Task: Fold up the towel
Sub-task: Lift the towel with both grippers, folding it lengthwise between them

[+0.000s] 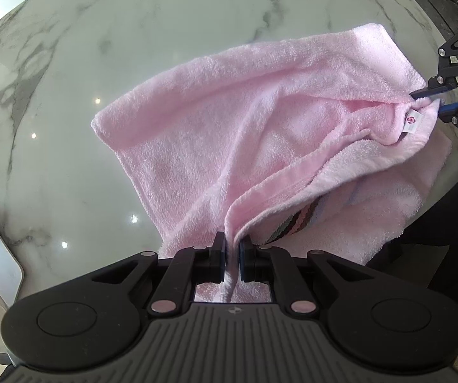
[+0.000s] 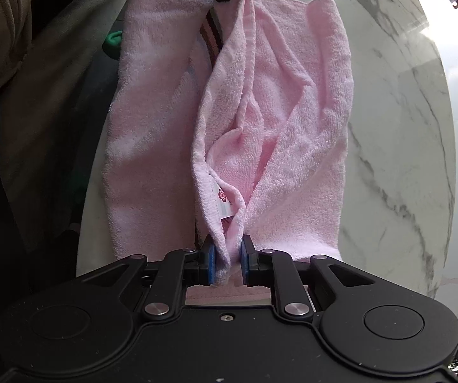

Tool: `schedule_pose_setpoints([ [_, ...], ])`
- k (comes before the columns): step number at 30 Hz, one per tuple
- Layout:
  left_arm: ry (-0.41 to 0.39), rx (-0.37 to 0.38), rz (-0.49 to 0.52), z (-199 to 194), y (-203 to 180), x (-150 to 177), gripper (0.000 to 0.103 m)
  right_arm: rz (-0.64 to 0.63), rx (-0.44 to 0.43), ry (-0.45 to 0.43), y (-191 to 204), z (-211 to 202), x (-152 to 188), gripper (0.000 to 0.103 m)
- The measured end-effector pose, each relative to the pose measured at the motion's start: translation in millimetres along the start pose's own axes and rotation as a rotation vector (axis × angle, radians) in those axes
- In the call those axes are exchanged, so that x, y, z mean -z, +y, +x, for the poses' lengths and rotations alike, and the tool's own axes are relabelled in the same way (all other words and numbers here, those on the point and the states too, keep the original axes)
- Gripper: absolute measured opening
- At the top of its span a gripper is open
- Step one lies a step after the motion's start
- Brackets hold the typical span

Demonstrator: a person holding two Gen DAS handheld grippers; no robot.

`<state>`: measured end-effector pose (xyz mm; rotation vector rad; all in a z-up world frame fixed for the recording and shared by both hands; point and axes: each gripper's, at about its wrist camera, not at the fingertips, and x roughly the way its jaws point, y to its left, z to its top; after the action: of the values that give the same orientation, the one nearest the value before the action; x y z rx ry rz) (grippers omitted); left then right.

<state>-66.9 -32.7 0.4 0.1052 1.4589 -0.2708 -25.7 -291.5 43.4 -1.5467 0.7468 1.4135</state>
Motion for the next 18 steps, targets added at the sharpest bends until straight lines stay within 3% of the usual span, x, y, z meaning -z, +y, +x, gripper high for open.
schedule_pose_setpoints([
  [5, 0.009, 0.004, 0.008, -0.6, 11.3, -2.0, 0.007, 0.053, -0.029, -0.023, -7.1, -11.6, 2.0, 0.029],
  [10, 0.014, 0.006, 0.014, 2.5, 16.3, -6.1, 0.007, 0.151, -0.118, -0.06, -23.1, -20.0, -2.9, 0.03],
  [18, 0.015, 0.017, 0.015, 3.6, 23.8, -9.0, 0.007, 0.147, -0.174, -0.037, -23.0, -32.4, -12.1, 0.03],
])
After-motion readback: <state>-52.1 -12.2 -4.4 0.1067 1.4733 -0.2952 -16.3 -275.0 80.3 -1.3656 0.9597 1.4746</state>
